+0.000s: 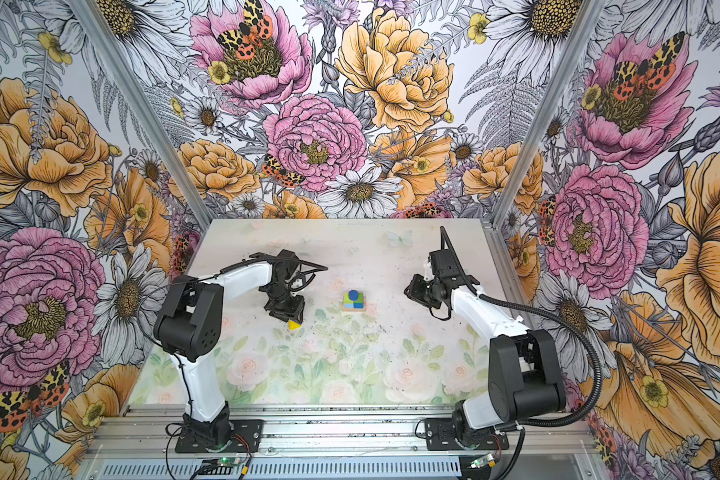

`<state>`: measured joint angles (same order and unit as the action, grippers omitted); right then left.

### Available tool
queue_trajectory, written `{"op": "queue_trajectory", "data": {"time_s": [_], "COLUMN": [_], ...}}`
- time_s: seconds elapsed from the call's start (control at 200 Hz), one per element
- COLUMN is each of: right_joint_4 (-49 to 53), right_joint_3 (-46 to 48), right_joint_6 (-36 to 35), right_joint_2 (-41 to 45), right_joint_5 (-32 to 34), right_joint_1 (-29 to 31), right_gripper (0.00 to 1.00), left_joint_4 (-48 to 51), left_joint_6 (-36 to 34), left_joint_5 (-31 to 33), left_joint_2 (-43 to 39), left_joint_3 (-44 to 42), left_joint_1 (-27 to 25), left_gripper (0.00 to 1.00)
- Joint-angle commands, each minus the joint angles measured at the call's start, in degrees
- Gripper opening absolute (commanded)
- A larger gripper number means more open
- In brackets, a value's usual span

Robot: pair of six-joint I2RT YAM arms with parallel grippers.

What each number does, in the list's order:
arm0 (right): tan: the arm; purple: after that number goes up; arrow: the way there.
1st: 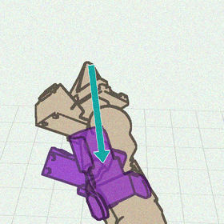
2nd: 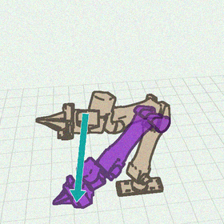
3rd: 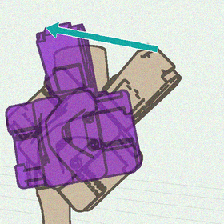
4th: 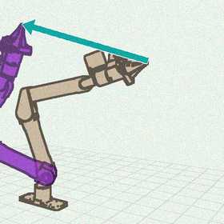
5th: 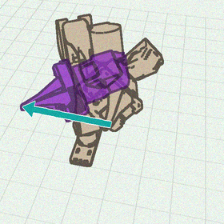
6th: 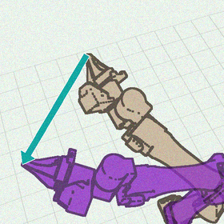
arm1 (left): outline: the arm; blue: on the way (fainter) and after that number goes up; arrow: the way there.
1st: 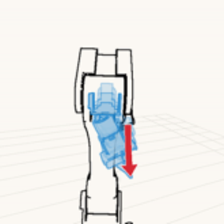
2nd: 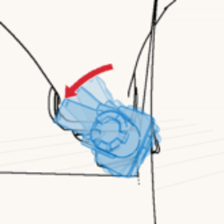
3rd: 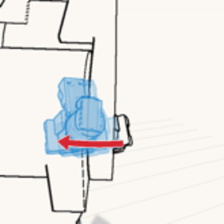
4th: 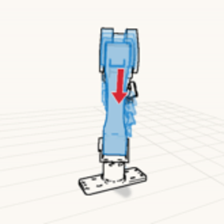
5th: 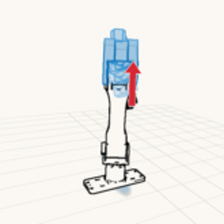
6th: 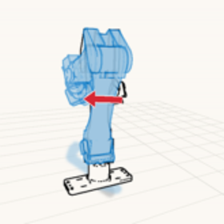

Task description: Build the wood block tower

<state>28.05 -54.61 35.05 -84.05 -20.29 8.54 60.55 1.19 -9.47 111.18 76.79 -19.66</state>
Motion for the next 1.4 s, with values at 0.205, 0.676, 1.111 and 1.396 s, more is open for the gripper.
{"op": "queue_trajectory", "data": {"time_s": [0.205, 0.676, 1.111, 1.396], "right_joint_4": [0.39, 0.34, 0.41, 0.36], "right_joint_3": [0.83, 1.76, 2.14, 2.23], "right_joint_6": [-0.51, -0.19, 0.11, 0.08], "right_joint_2": [2.36, 3.33, 3.98, 3.65], "right_joint_5": [-0.64, -0.2, 0.21, 0.26], "right_joint_1": [-0.56, -0.58, -0.62, -0.67], "right_gripper": [0.34, 0.34, 0.34, 0.34], "left_joint_4": [1.75, -5.26, -10.33, -10.9], "left_joint_6": [1.31, -27.03, -32.99, -33.46], "left_joint_5": [1.72, 6.75, 3.78, 2.8], "left_joint_2": [-4.32, -18.78, -21.92, -17.12], "left_joint_3": [3.73, -3.65, -11.11, -11.47], "left_joint_1": [-0.07, -4.24, -4.25, -5.14], "left_gripper": [0.55, 0.56, 0.58, 0.59]}}
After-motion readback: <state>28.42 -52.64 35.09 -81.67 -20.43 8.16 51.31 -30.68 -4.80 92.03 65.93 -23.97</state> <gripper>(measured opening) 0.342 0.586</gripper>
